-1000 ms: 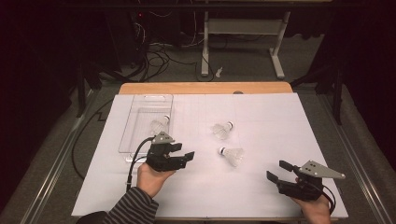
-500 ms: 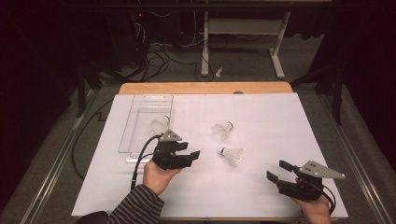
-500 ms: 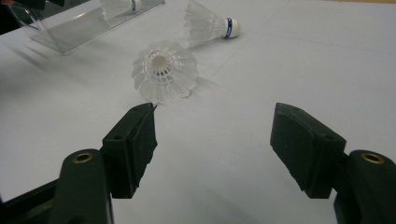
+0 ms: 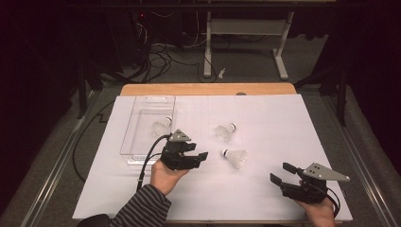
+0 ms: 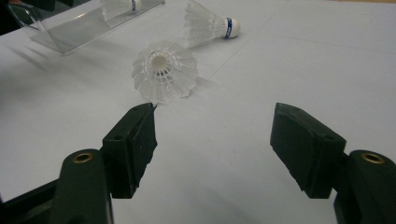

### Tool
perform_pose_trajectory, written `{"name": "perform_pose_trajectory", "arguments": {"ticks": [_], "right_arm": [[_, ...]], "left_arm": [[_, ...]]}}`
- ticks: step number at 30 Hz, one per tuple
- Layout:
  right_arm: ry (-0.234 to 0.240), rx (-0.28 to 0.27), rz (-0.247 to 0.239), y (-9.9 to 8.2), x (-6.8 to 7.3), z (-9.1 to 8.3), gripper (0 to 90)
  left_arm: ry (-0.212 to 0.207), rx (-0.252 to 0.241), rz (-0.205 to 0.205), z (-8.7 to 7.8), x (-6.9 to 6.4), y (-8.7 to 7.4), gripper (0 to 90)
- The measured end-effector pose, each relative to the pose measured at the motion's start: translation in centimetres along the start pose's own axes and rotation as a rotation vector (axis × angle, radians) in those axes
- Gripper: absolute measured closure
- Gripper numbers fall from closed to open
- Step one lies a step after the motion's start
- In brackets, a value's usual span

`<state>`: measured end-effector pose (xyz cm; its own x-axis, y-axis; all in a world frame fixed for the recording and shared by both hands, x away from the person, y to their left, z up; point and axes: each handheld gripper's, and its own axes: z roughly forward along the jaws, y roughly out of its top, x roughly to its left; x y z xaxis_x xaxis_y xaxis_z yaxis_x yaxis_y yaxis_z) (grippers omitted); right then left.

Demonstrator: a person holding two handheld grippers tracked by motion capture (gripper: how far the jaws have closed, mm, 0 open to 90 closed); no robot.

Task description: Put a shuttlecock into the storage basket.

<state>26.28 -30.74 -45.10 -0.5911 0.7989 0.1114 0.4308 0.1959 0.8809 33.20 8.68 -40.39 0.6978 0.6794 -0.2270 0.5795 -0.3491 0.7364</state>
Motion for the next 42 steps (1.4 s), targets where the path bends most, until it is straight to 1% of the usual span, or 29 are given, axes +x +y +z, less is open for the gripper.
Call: {"name": "perform_pose_trajectory", "arguments": {"ticks": [5,8,10,17,25,27,33,38,42], "right_arm": [[-0.002,-0.001,0.001,0.0,-0.1,0.0,31.7],[-0.001,-0.001,0.002,0.0,-0.1,0.0,31.7],[0.000,-0.002,0.001,0.0,-0.1,0.0,31.7],[0.001,0.001,-0.001,0.0,-0.1,0.0,31.8],[-0.001,0.000,0.000,0.0,-0.1,0.0,31.8],[0.000,0.002,-0.001,0.0,-0.1,0.0,31.8],[0.000,0.002,0.000,0.0,-0.1,0.0,31.8],[0.000,0.003,-0.001,0.0,-0.1,0.0,31.8],[0.001,0.003,-0.001,0.0,-0.1,0.0,31.8]], "left_arm": [[-0.006,0.009,0.015,0.5,-0.4,0.4,42.7],[-0.010,0.013,0.015,0.8,-0.6,0.6,42.7],[-0.007,0.023,0.023,1.0,-0.7,0.7,42.7],[-0.005,0.032,0.032,1.4,-0.9,1.1,42.8],[-0.017,0.034,0.031,2.1,-1.1,1.4,42.6],[-0.021,0.043,0.035,2.3,-1.1,1.6,42.5],[-0.030,0.039,0.036,2.9,-1.4,1.9,42.3],[-0.030,0.044,0.032,3.3,-1.5,2.0,42.3],[-0.032,0.036,0.020,3.2,-1.4,2.1,42.3]]}}
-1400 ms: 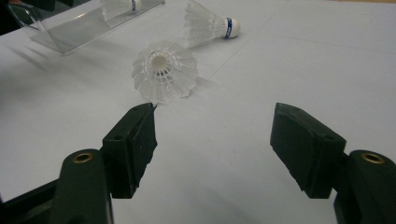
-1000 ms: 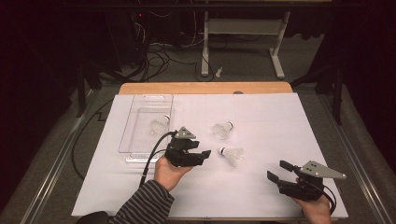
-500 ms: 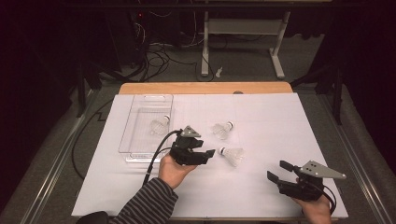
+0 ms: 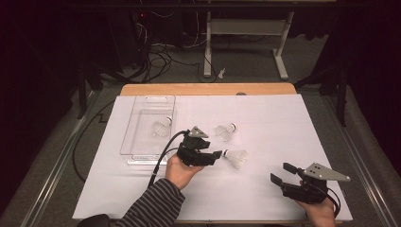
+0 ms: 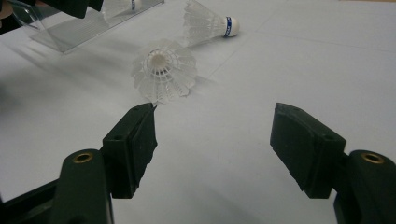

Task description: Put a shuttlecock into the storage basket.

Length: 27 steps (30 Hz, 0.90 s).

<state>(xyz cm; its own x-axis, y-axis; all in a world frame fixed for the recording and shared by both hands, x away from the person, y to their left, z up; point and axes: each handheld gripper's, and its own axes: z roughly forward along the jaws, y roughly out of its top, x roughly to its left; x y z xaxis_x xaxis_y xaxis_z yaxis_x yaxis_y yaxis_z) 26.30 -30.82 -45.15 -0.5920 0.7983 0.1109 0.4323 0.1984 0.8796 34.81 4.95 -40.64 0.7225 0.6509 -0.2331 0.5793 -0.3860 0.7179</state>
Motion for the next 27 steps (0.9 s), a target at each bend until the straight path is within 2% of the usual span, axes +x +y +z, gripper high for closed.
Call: {"name": "perform_pose_trajectory", "arguments": {"ticks": [6,27], "right_arm": [[0.001,0.001,0.002,0.0,0.0,0.0,31.8],[0.005,0.001,-0.003,0.0,0.0,0.0,31.8]], "left_arm": [[0.000,-0.001,0.000,0.1,0.0,0.2,42.4],[-0.017,0.047,0.039,1.6,-1.2,1.5,43.1]]}}
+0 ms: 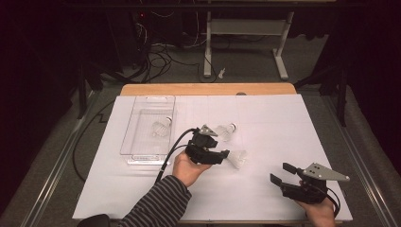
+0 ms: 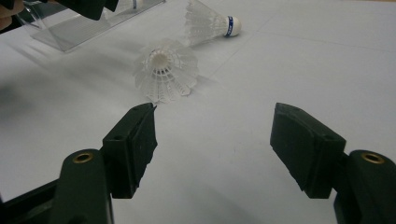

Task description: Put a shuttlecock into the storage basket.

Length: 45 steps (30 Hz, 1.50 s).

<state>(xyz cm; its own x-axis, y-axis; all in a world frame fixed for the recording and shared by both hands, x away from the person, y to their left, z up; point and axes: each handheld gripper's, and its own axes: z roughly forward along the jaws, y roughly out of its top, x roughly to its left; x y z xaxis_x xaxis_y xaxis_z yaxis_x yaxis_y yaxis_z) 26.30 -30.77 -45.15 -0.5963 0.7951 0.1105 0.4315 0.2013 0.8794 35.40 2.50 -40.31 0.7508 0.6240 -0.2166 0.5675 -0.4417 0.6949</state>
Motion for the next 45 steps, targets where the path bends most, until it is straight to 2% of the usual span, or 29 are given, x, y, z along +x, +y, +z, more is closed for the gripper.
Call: {"name": "perform_pose_trajectory", "arguments": {"ticks": [16,22,27,38,45], "right_arm": [[0.001,0.000,0.000,0.0,0.0,0.0,31.8],[0.004,0.003,-0.001,0.0,0.0,0.0,31.8],[0.005,0.004,0.000,0.0,0.0,0.0,31.8],[0.006,0.004,-0.001,0.0,0.0,0.0,31.8],[0.006,0.004,-0.001,0.0,0.0,0.0,31.8]], "left_arm": [[-0.015,0.026,0.031,1.3,-1.1,0.8,43.8],[-0.009,0.042,0.053,1.7,-1.4,1.0,43.8],[-0.008,0.047,0.050,2.2,-1.6,1.2,43.6],[0.001,0.067,0.075,3.1,-2.2,1.5,42.6],[0.013,0.073,0.076,3.6,-2.4,1.7,42.2]]}}
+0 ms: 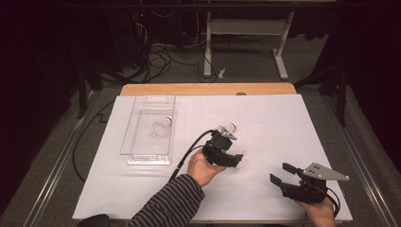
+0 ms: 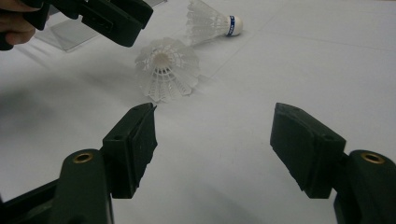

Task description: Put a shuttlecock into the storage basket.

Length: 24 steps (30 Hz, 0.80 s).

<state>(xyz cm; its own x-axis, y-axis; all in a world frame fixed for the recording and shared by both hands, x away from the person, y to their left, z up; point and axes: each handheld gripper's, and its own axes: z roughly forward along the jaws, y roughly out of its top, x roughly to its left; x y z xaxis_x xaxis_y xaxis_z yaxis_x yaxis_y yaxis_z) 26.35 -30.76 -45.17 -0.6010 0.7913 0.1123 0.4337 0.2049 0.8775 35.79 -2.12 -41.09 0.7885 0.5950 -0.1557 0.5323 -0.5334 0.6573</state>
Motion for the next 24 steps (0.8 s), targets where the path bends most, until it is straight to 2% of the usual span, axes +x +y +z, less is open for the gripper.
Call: {"name": "perform_pose_trajectory", "arguments": {"ticks": [12,19,24], "right_arm": [[0.001,0.001,-0.001,0.0,0.0,0.0,31.8],[0.000,-0.003,-0.002,0.0,-0.1,0.0,31.8],[0.001,0.000,-0.001,0.0,-0.1,0.0,31.8]], "left_arm": [[0.017,0.021,0.010,0.9,-0.3,0.3,42.2],[0.018,0.034,0.002,1.5,-0.3,0.3,42.4],[0.035,0.038,0.010,1.7,-0.4,0.2,42.4]]}}
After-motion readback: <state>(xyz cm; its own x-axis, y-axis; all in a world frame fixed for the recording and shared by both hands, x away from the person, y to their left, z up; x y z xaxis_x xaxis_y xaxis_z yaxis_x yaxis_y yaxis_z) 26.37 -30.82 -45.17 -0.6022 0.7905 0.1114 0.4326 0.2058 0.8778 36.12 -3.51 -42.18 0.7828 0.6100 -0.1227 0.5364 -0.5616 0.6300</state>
